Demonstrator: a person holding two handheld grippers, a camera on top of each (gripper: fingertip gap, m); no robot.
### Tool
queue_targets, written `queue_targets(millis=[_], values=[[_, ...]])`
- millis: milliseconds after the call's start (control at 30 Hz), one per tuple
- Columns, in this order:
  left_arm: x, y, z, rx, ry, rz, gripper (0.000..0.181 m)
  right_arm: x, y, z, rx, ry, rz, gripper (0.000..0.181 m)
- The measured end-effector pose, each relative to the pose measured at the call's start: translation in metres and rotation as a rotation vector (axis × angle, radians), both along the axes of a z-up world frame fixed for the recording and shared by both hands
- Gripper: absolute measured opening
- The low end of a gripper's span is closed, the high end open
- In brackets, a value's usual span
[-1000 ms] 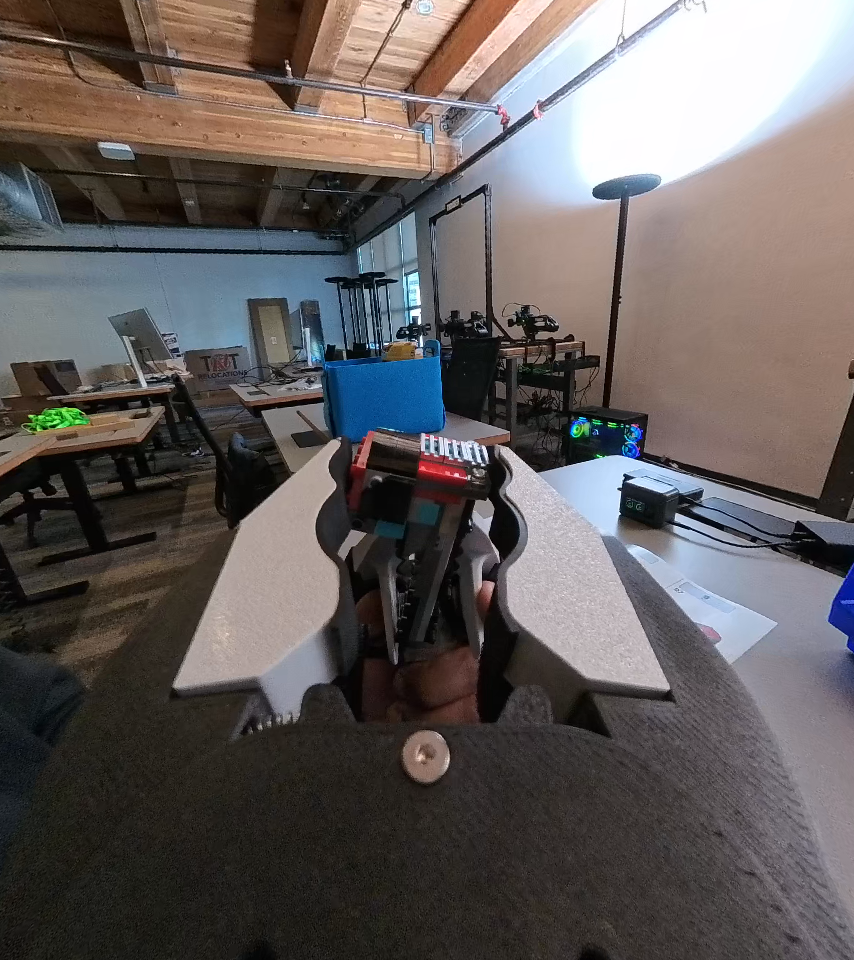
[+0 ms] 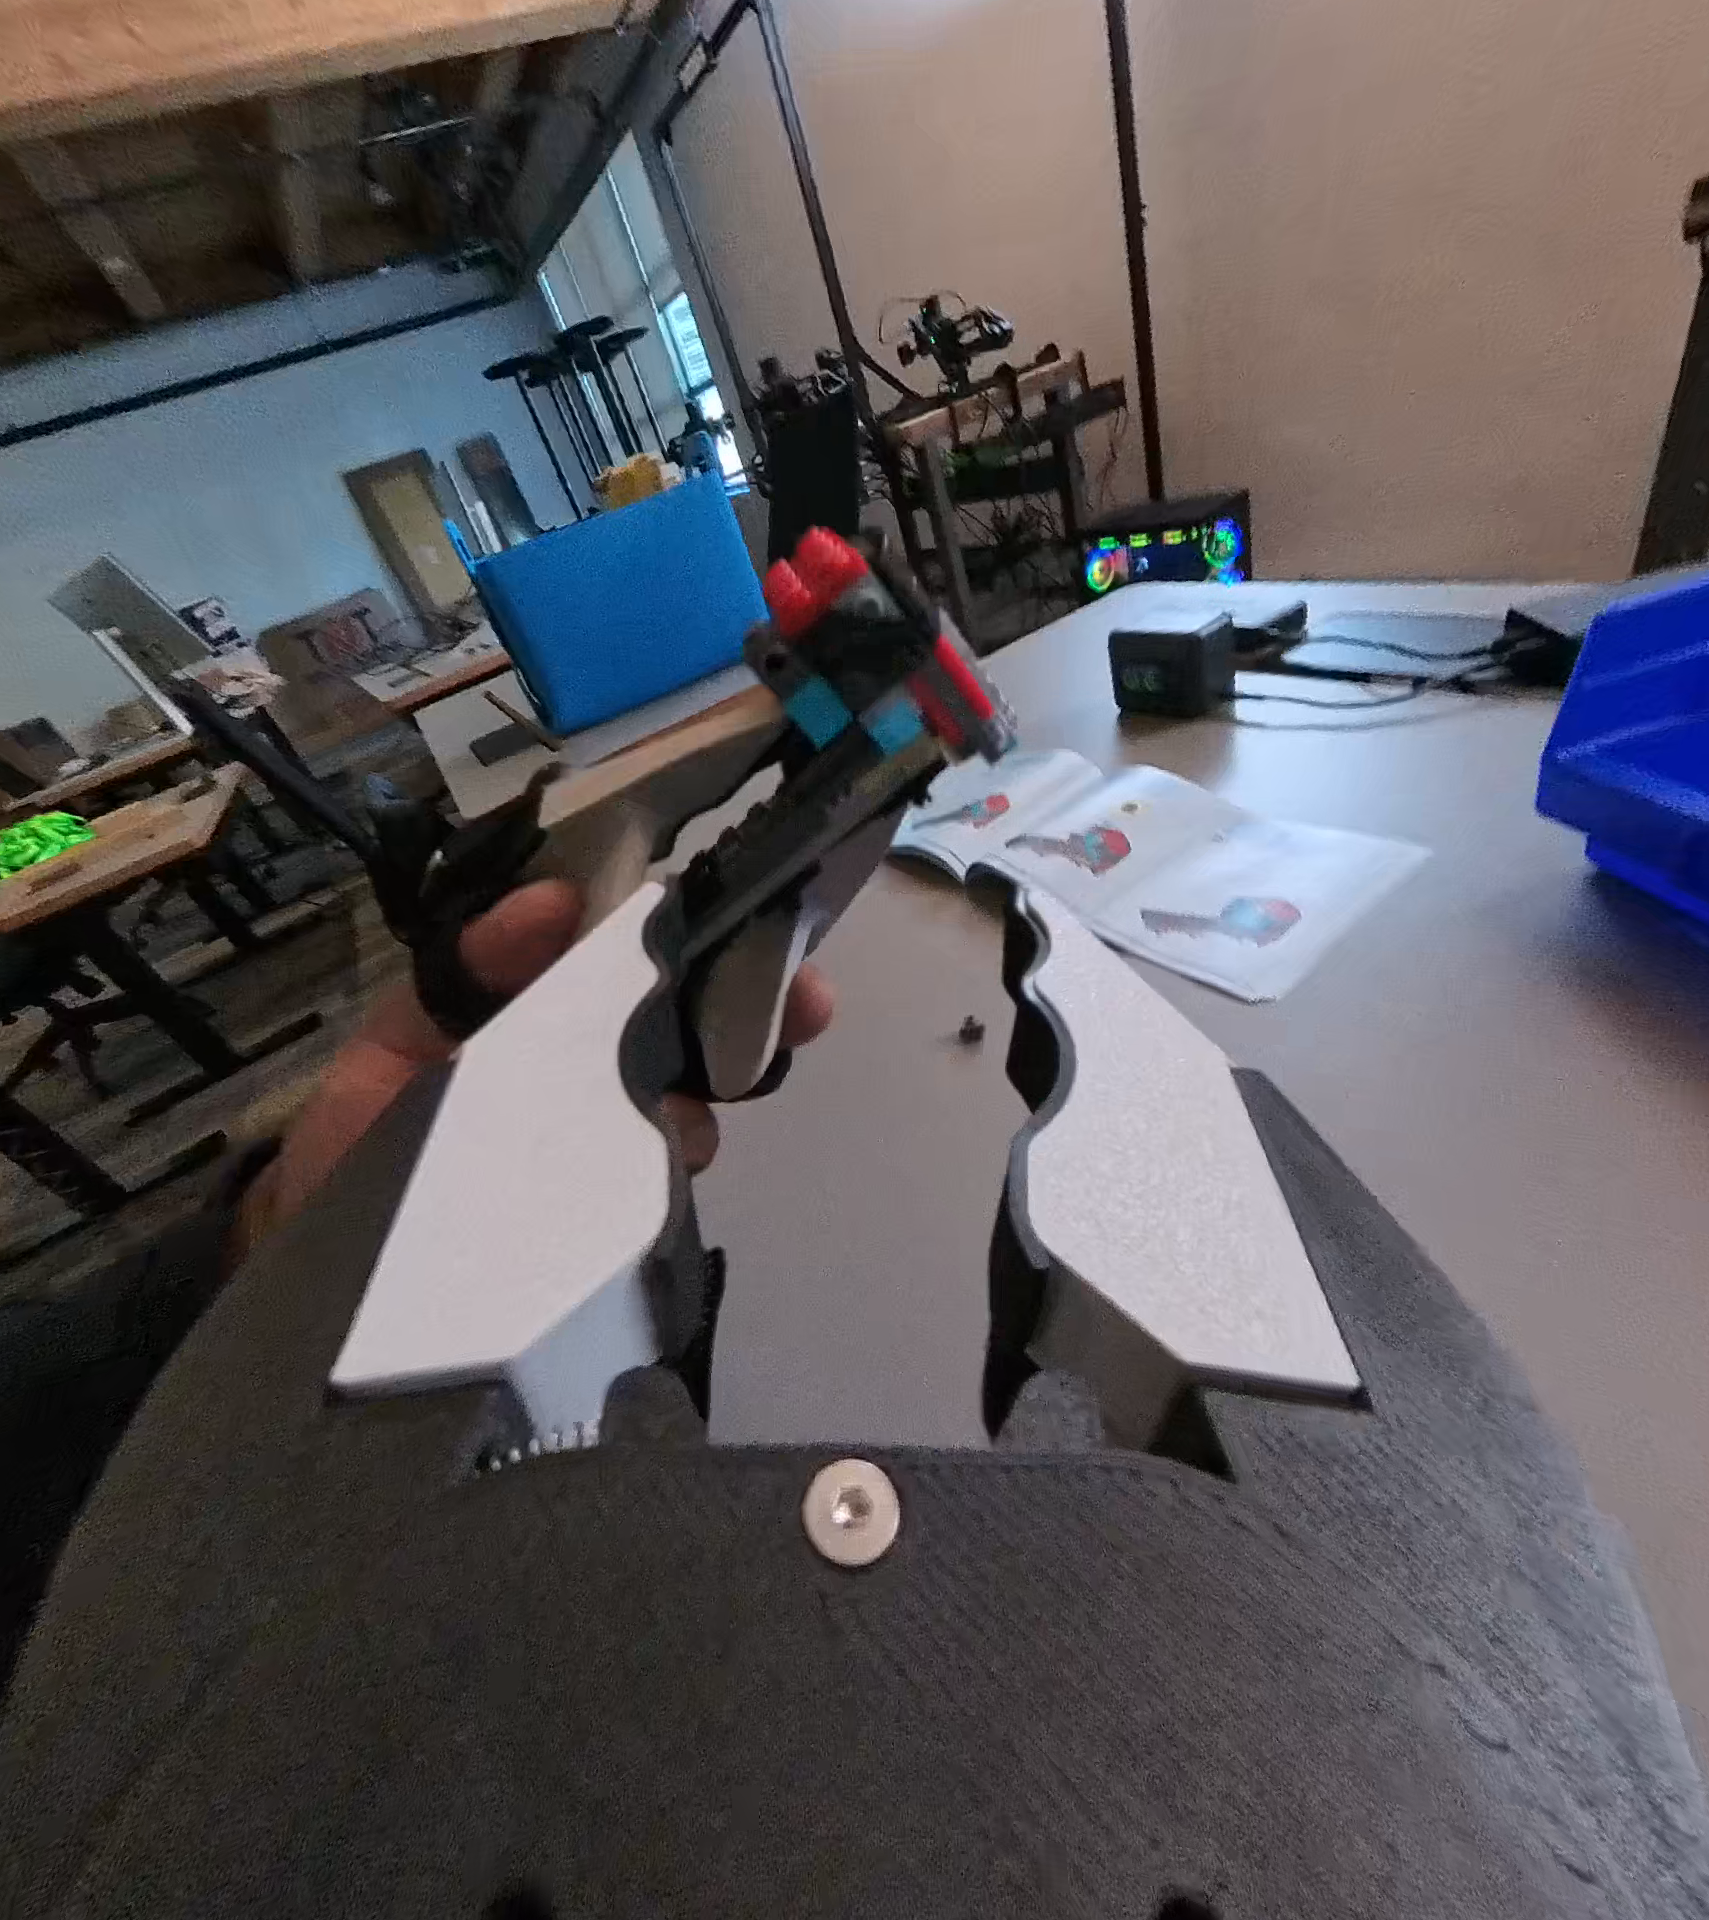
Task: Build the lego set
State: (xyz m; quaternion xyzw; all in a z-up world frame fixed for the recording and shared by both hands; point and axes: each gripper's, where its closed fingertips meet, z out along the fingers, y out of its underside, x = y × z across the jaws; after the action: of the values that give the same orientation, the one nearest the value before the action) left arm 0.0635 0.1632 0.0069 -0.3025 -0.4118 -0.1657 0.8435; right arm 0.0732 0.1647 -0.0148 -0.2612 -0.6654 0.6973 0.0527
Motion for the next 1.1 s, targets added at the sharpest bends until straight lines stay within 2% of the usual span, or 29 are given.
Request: queue_targets(millis=[67, 133, 200, 333, 567, 733, 833, 1000, 1100], values=[[-0.005, -0.004, -0.006, 0.008, -0.027, 0.064, 0.024, 0.0, -0.001, -0.008, -0.04, -0.065, 0.013, 0.053], [-0.009, -0.005, -0.015, -0.026, -0.039, 0.142, 0.024, -0.001, 0.001, -0.013, -0.092, -0.13, 0.036, 0.03], [-0.011, -0.004, -0.019, -0.045, -0.031, 0.196, 0.024, -0.001, 0.0, -0.018, -0.129, -0.194, 0.078, 0.024], [-0.009, -0.001, -0.019, -0.019, -0.006, 0.209, 0.024, 0.006, -0.004, -0.023, -0.178, -0.294, 0.167, 0.025], [-0.004, 0.001, -0.011, 0.024, 0.07, 0.173, 0.024, 0.009, -0.006, -0.018, -0.233, -0.333, 0.2, 0.037], [-0.001, 0.005, -0.01, 0.008, 0.104, 0.155, 0.024, 0.009, -0.004, -0.014, -0.269, -0.351, 0.213, 0.038], [0.001, 0.011, -0.011, -0.042, 0.131, 0.159, 0.024, 0.007, -0.004, -0.015, -0.274, -0.361, 0.217, 0.036], [0.002, 0.02, -0.015, -0.135, 0.155, 0.167, 0.024, 0.005, 0.002, -0.009, -0.34, -0.364, 0.243, 0.015], [0.001, 0.024, -0.017, -0.179, 0.151, 0.148, 0.024, 0.002, 0.006, -0.01, -0.349, -0.357, 0.228, 0.013]])
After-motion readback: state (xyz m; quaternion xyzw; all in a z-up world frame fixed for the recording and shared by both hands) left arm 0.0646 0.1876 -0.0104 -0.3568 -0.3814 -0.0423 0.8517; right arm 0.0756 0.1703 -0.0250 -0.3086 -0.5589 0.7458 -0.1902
